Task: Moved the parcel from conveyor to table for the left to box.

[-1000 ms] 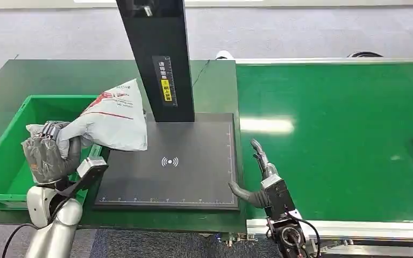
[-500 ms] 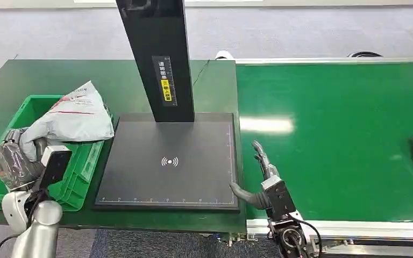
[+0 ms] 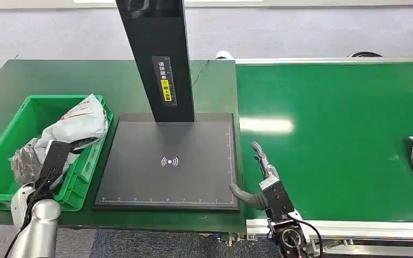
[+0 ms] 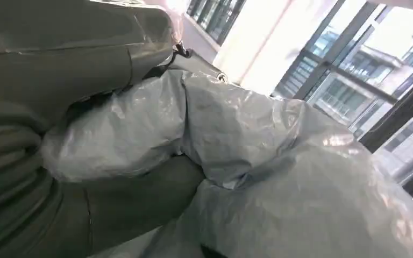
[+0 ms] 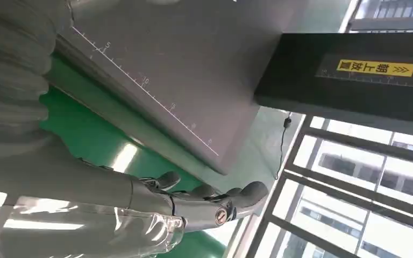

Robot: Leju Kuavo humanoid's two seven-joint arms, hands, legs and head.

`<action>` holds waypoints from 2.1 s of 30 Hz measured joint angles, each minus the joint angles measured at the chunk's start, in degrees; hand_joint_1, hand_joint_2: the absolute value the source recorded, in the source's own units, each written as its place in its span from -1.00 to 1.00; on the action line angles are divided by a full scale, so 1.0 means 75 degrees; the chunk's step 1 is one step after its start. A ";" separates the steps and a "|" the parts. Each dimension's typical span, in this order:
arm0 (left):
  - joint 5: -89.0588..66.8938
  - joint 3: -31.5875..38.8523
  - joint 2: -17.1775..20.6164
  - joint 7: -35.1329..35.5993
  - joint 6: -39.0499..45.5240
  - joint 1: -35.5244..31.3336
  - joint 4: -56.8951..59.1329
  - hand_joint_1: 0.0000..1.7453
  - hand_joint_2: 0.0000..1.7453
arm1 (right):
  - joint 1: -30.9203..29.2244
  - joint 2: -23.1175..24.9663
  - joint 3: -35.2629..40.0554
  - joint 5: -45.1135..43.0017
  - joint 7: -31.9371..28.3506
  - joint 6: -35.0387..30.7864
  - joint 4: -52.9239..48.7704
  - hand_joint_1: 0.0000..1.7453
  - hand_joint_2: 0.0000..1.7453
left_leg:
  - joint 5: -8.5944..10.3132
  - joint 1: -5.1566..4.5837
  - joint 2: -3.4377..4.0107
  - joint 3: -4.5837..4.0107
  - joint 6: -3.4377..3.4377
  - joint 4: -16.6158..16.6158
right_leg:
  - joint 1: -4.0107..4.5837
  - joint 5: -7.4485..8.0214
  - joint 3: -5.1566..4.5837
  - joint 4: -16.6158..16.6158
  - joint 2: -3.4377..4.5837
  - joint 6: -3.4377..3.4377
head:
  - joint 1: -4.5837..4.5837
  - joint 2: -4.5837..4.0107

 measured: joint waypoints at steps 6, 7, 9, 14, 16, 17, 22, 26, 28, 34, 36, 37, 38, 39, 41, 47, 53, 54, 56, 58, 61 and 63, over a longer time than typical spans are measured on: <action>0.0174 0.0233 0.0055 -0.0006 0.0157 0.0000 0.0166 -1.00 1.00 | 0.0013 0.0023 -0.0006 0.0006 0.0000 0.0000 0.0003 -1.00 1.00 | 0.0000 0.0000 -0.0001 0.0000 0.0000 0.0000 | 0.0000 0.0000 0.0000 0.0000 0.0000 0.0000 | 0.0000 0.0000; 0.0163 0.0250 0.0061 -0.0038 0.0248 0.0002 0.0186 -1.00 1.00 | 0.0014 0.0026 -0.0006 0.0009 0.0000 0.0000 0.0003 -1.00 1.00 | 0.0000 0.0000 -0.0001 0.0000 0.0000 0.0000 | 0.0000 0.0000 0.0000 0.0000 0.0000 0.0000 | 0.0000 0.0000; 0.0128 0.0262 0.0067 -0.0184 0.0557 0.0012 0.0195 -1.00 1.00 | 0.0014 0.0032 -0.0006 0.0012 0.0000 0.0000 0.0003 -1.00 1.00 | 0.0000 0.0000 -0.0001 -0.0001 0.0000 0.0000 | 0.0000 0.0000 0.0000 0.0000 0.0001 0.0000 | -0.0003 0.0000; 0.0516 0.0259 0.0026 -0.1257 0.1846 0.0130 0.0026 -1.00 1.00 | 0.0016 0.0035 -0.0003 0.0012 0.0000 0.0000 0.0006 -1.00 1.00 | 0.0000 0.0000 0.0000 -0.0001 0.0000 0.0000 | 0.0000 0.0000 0.0000 0.0000 0.0001 0.0000 | -0.0003 0.0000; 0.0774 0.0245 -0.0003 -0.1700 0.2280 0.0196 -0.0131 -1.00 1.00 | 0.0014 0.0035 0.0003 0.0009 0.0000 0.0000 0.0012 -1.00 1.00 | 0.0000 0.0000 -0.0001 -0.0001 0.0000 0.0000 | 0.0000 0.0000 -0.0001 0.0000 0.0000 0.0000 | 0.0000 0.0000; 0.0934 0.0233 -0.0023 -0.1939 0.2487 0.0228 -0.0224 -1.00 1.00 | 0.0013 0.0035 0.0006 0.0006 0.0000 0.0000 0.0015 -1.00 1.00 | 0.0000 0.0000 0.0000 -0.0001 0.0000 0.0000 | 0.0000 0.0000 0.0000 0.0000 0.0000 0.0000 | 0.0000 0.0000; 0.1583 0.0303 -0.0274 -0.3635 0.2742 0.0315 -0.0767 -1.00 1.00 | -0.0035 0.0058 0.0026 -0.0026 0.0000 0.0000 0.0079 -1.00 1.00 | 0.0000 0.0000 -0.0002 -0.0002 0.0000 0.0000 | -0.0001 0.0000 0.0002 0.0000 0.0000 0.0000 | 0.0000 0.0000; 0.2615 0.0282 -0.0481 -0.4500 0.2742 0.0413 -0.1210 -1.00 1.00 | -0.0077 0.0070 0.0073 -0.0123 -0.0009 -0.0003 0.0108 -1.00 1.00 | 0.0000 0.0000 -0.0001 0.0000 0.0000 0.0001 | 0.0000 0.0000 0.0001 0.0000 0.0001 0.0000 | -0.0003 0.0000; 0.3082 0.0122 -0.0528 -0.4613 0.2742 0.0514 -0.1448 -1.00 1.00 | -0.0099 0.0070 0.0085 -0.0137 -0.0009 -0.0012 0.0120 -1.00 1.00 | 0.0000 0.0000 -0.0005 -0.0001 0.0000 0.0001 | 0.0000 0.0000 0.0001 0.0000 0.0000 0.0000 | 0.0000 0.0000; 0.4177 -0.0537 -0.0560 -0.4677 0.2739 0.0906 -0.2399 -1.00 1.00 | -0.0118 0.0070 0.0090 -0.0160 -0.0012 -0.0020 0.0128 -1.00 1.00 | -0.0001 0.0000 -0.0003 -0.0001 0.0000 0.0000 | 0.0000 0.0000 0.0001 0.0000 0.0000 0.0000 | -0.0003 0.0000; 0.4766 -0.0951 -0.0460 -0.4680 0.2716 0.1088 -0.2749 -1.00 1.00 | -0.0127 0.0070 0.0090 -0.0172 -0.0012 -0.0020 0.0128 -1.00 1.00 | -0.0001 0.0000 -0.0002 -0.0001 0.0000 0.0000 | 0.0000 0.0000 0.0001 0.0000 0.0000 0.0000 | -0.0003 0.0000; 0.5009 -0.1151 -0.0399 -0.4683 0.2645 0.1162 -0.2906 -1.00 1.00 | -0.0130 0.0067 0.0090 -0.0183 -0.0012 -0.0020 0.0128 -1.00 1.00 | -0.0001 0.0000 -0.0002 -0.0002 0.0000 0.0000 | 0.0000 0.0000 0.0001 0.0000 0.0000 0.0000 | 0.0000 0.0000; 0.5252 -0.1345 -0.0341 -0.4683 0.2514 0.1239 -0.3073 -1.00 1.00 | -0.0136 0.0064 0.0090 -0.0201 -0.0012 -0.0020 0.0128 -1.00 1.00 | -0.0001 0.0000 -0.0002 -0.0002 0.0000 0.0000 | 0.0000 0.0000 0.0001 0.0000 0.0000 0.0000 | 0.0000 0.0000; 0.5488 -0.1578 -0.0274 -0.4686 0.2337 0.1304 -0.3247 -1.00 1.00 | -0.0146 0.0061 0.0090 -0.0222 -0.0012 -0.0020 0.0128 -1.00 1.00 | -0.0001 0.0000 -0.0003 -0.0002 0.0000 0.0000 | 0.0000 0.0000 0.0001 0.0000 0.0000 0.0000 | 0.0000 0.0000; 0.5630 -0.1910 -0.0169 -0.4686 0.1926 0.1448 -0.3580 -1.00 1.00 | -0.0167 0.0050 0.0090 -0.0245 -0.0012 -0.0020 0.0128 -1.00 1.00 | -0.0001 0.0000 -0.0002 -0.0001 0.0000 0.0000 | 0.0000 0.0000 0.0001 0.0000 0.0000 0.0000 | 0.0000 0.0000; 0.5852 -0.2600 -0.0064 -0.4686 0.0792 0.1667 -0.4104 -1.00 1.00 | -0.0236 0.0038 0.0090 -0.0259 -0.0015 0.0003 0.0140 -1.00 1.00 | -0.0001 0.0000 -0.0002 0.0000 0.0000 0.0001 | -0.0001 0.0000 0.0001 0.0000 0.0001 0.0000 | -0.0006 0.0000; 0.6356 -0.2999 -0.0073 -0.4686 -0.1596 0.1719 -0.4203 -1.00 1.00 | -0.0297 0.0035 0.0087 -0.0259 -0.0017 0.0073 0.0152 -1.00 1.00 | -0.0001 0.0000 -0.0003 -0.0001 0.0000 0.0001 | -0.0001 0.0000 -0.0001 0.0000 0.0002 0.0000 | -0.0003 0.0000; 0.6449 -0.3028 -0.0093 -0.4686 -0.2042 0.1715 -0.4188 -1.00 1.00 | -0.0309 0.0035 0.0087 -0.0256 -0.0018 0.0090 0.0160 -1.00 1.00 | -0.0001 0.0000 -0.0003 -0.0001 0.0000 0.0001 | -0.0001 0.0000 0.0000 0.0000 0.0002 0.0000 | -0.0003 0.0000; 0.6563 -0.3060 -0.0140 -0.4686 -0.2697 0.1712 -0.4144 -1.00 1.00 | -0.0340 0.0035 0.0087 -0.0239 -0.0017 0.0128 0.0184 -1.00 1.00 | -0.0001 0.0000 -0.0002 -0.0001 0.0000 0.0001 | -0.0001 0.0000 -0.0001 0.0000 0.0000 0.0000 | 0.0000 0.0000; 0.6659 -0.3089 -0.0175 -0.4686 -0.3486 0.1687 -0.4031 -1.00 1.00 | -0.0361 0.0038 0.0087 -0.0213 -0.0023 0.0143 0.0195 -1.00 1.00 | -0.0001 0.0000 -0.0002 -0.0001 0.0000 0.0001 | -0.0001 0.0000 -0.0002 -0.0001 0.0000 0.0000 | 0.0000 0.0000; 0.6752 -0.3226 -0.0178 -0.4686 -0.4431 0.1555 -0.3610 -1.00 1.00 | -0.0378 0.0046 0.0087 -0.0143 -0.0047 0.0154 0.0233 -1.00 1.00 | -0.0001 0.0000 -0.0003 0.0000 0.0000 0.0001 | -0.0001 0.0000 -0.0001 -0.0001 0.0000 0.0000 | 0.0000 0.0000; 0.6790 -0.3360 -0.0158 -0.4686 -0.4846 0.1435 -0.3219 -1.00 1.00 | -0.0378 0.0067 0.0085 -0.0090 -0.0087 0.0154 0.0277 -1.00 1.00 | 0.0000 0.0000 -0.0003 0.0000 0.0000 0.0001 | -0.0001 0.0000 0.0001 -0.0001 0.0000 0.0000 | 0.0000 0.0000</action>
